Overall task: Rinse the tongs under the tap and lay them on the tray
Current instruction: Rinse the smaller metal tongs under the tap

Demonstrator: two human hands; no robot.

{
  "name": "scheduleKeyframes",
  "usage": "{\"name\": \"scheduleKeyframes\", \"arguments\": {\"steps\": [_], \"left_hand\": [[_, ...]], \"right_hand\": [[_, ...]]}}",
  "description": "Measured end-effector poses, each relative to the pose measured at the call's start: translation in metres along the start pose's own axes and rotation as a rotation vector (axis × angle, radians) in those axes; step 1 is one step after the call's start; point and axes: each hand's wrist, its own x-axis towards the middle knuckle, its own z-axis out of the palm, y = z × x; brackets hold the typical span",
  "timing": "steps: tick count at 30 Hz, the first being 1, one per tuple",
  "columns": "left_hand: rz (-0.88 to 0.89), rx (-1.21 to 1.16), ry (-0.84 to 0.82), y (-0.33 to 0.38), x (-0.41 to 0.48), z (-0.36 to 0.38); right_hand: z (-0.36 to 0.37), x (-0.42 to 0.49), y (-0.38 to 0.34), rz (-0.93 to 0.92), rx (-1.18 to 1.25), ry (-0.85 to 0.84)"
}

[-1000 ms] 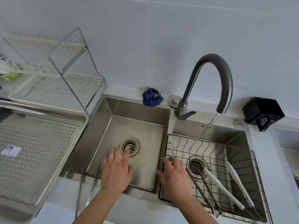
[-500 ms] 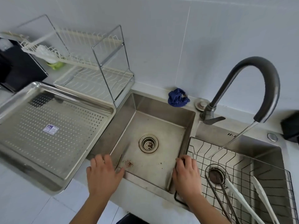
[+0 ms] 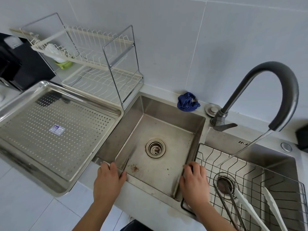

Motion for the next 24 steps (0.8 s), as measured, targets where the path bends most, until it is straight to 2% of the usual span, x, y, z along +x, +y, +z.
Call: {"name": "scheduleKeyframes", "arguments": {"steps": [8,12,14,17,20,24], "left_hand": [[0.191,-0.129,0.142,0.023,0.007,-0.012],[0.175,-0.351,0.128,0.065,0.010,-0.020],[0.188,-0.497,0.097,0.090,0.013,-0.022],[0.177,-0.748,-0.032,0.125,0.019,-0.027],[0.158,-1.033,-0.247,0.157,0.020,-0.031],[0.119,-1.214,-0.471,0.195,0.013,-0.040]], "right_hand": [[-0.008,0.001,-0.001,-0.004,0.015,-0.014],[-0.017,0.004,-0.002,-0.003,0.062,-0.067],[-0.025,0.009,0.001,0.020,0.166,-0.116],[-0.041,0.018,0.008,0.094,0.367,-0.169],[-0.062,0.023,0.015,0.272,0.633,-0.181],[-0.088,0.025,0.029,0.448,0.988,-0.121]]}}
